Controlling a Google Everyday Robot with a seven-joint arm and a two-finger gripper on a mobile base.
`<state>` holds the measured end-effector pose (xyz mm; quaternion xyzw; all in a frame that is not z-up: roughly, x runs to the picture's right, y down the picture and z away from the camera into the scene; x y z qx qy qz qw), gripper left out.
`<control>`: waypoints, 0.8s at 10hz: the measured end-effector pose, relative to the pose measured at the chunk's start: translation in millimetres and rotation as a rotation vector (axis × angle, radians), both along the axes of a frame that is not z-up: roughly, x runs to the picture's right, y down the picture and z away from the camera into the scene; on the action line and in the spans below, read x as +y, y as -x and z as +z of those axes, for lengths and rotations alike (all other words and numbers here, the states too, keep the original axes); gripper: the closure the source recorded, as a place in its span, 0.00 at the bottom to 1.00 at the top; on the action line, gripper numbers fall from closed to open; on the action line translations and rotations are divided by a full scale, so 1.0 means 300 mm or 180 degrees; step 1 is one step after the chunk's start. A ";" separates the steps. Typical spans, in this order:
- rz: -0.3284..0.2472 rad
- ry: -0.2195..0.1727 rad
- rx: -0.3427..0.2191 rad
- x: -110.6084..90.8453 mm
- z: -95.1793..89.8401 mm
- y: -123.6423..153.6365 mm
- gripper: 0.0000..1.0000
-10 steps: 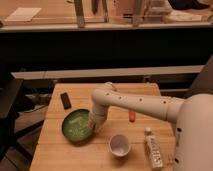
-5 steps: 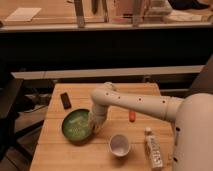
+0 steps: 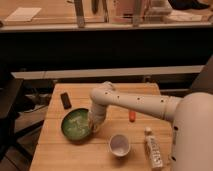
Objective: Drag the ceramic bowl in a circle
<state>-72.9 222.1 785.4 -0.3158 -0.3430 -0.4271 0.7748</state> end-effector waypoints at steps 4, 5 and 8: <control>0.0050 0.0036 0.0056 0.001 0.000 0.014 0.99; 0.0063 0.0045 0.0074 0.001 0.001 0.014 0.99; 0.0112 0.0070 0.0123 0.005 0.000 0.014 0.99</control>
